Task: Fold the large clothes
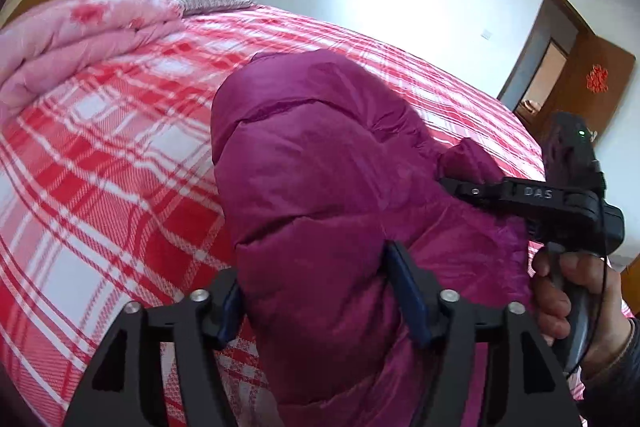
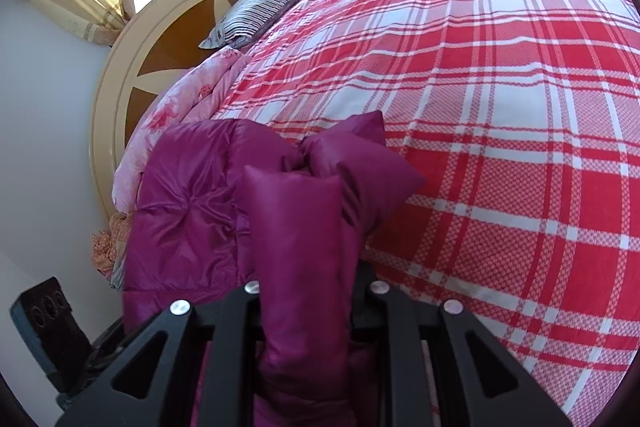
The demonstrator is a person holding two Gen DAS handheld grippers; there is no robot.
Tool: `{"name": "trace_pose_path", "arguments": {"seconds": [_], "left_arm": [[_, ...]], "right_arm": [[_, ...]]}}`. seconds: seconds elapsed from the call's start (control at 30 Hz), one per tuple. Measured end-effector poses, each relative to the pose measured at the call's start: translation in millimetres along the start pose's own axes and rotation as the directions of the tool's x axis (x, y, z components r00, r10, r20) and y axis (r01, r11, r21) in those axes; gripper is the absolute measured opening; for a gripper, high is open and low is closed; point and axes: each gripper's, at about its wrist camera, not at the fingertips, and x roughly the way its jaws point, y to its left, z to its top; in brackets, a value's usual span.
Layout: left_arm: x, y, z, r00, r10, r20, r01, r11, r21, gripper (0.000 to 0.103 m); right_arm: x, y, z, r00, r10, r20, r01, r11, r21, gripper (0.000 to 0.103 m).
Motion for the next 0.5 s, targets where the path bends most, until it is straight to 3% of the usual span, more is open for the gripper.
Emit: {"name": "trace_pose_path", "arguments": {"seconds": [0.1,0.33,0.5], "left_arm": [[3.2,8.2,-5.2,1.000,0.009,0.012,-0.009,1.000,-0.013,0.080],[3.8,10.6,-13.1,1.000,-0.012,0.027,0.013,0.999,-0.048,0.083],[13.1,15.7,-17.7,0.999,-0.024,0.037,0.026,0.997,-0.076,0.090]], "right_arm": [[2.5,0.4,-1.4,1.000,-0.013,-0.004,0.013,1.000,-0.009,0.022],[10.6,-5.0,-5.3,1.000,-0.014,-0.018,0.013,1.000,-0.004,0.024],[14.2,-6.0,-8.0,0.999,-0.033,-0.019,0.033,0.999,-0.023,0.026]]}}
